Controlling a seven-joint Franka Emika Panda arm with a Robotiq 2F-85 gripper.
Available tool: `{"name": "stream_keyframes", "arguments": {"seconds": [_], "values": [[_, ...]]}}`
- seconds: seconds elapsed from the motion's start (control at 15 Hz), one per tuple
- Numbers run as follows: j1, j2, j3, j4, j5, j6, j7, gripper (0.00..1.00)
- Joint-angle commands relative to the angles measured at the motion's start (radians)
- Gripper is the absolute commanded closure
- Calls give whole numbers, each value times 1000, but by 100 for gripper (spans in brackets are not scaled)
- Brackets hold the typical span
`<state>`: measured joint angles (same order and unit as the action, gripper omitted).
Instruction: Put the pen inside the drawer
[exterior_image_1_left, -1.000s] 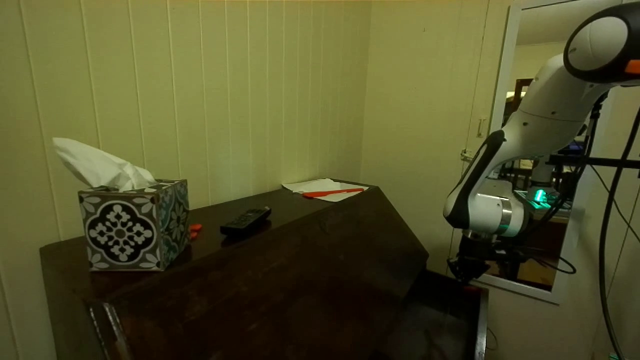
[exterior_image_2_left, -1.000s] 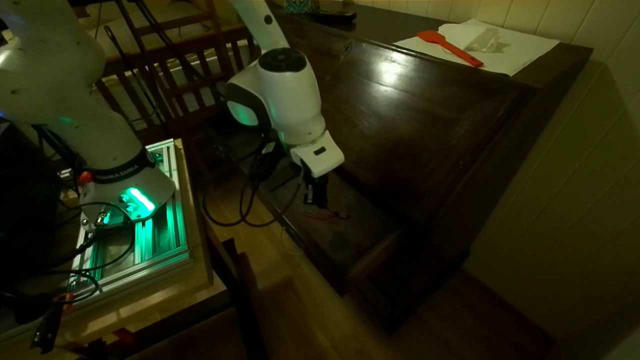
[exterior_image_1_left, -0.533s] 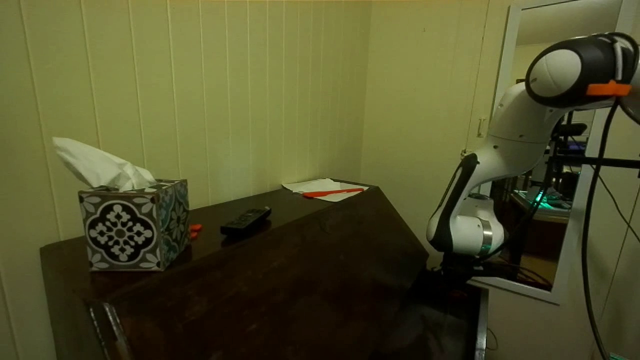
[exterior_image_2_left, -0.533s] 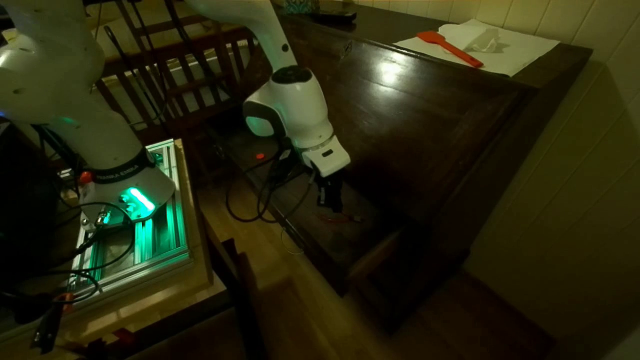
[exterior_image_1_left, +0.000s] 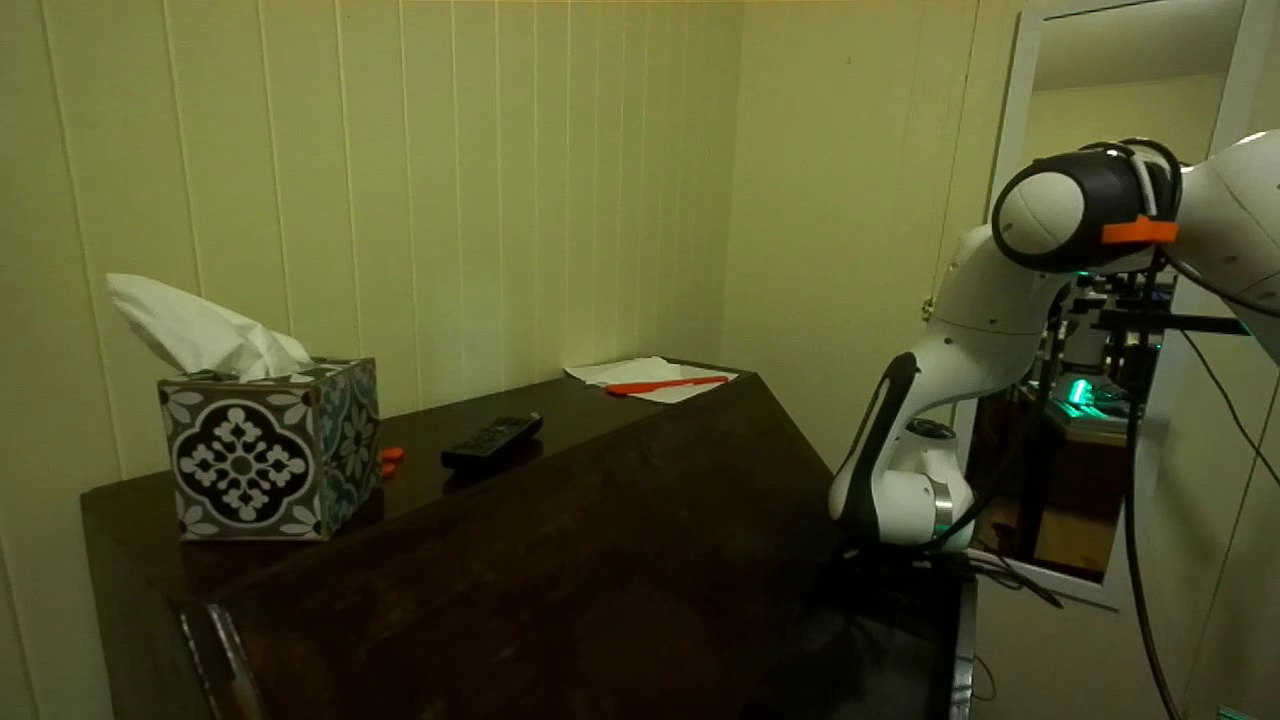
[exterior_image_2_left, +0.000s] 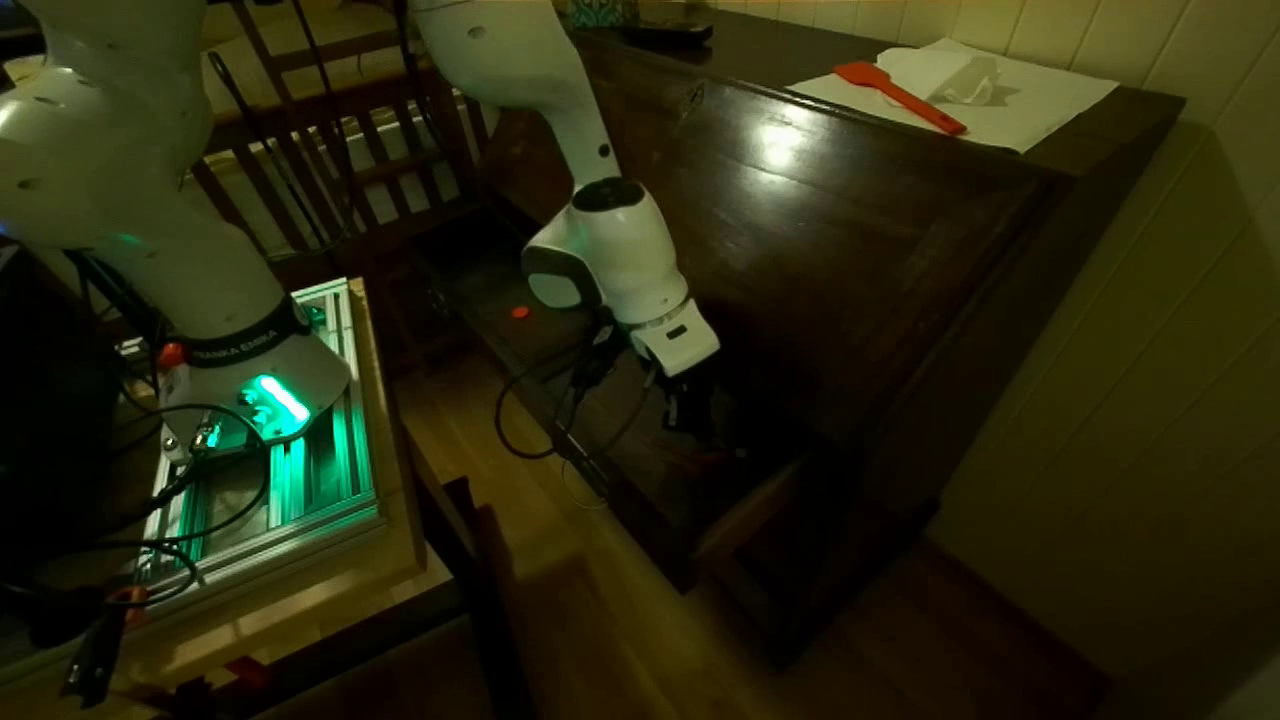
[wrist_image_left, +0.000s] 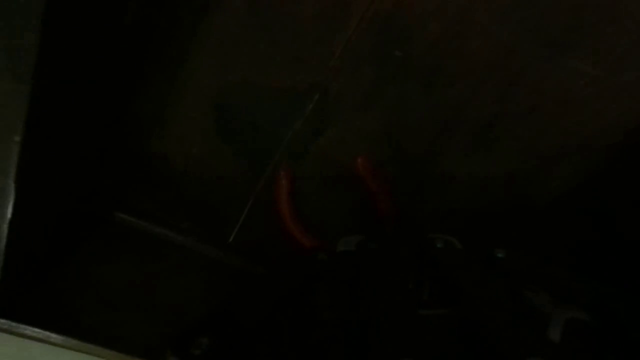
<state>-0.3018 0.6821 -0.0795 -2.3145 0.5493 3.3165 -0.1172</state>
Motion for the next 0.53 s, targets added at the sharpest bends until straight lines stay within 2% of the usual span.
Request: {"name": "stream_keyframes", "arguments": {"seconds": [0.0,0.47], "values": [[-65,67,58,60,-14,70,6,97],[-194,141,152,103,-91,167,-19,97]]}}
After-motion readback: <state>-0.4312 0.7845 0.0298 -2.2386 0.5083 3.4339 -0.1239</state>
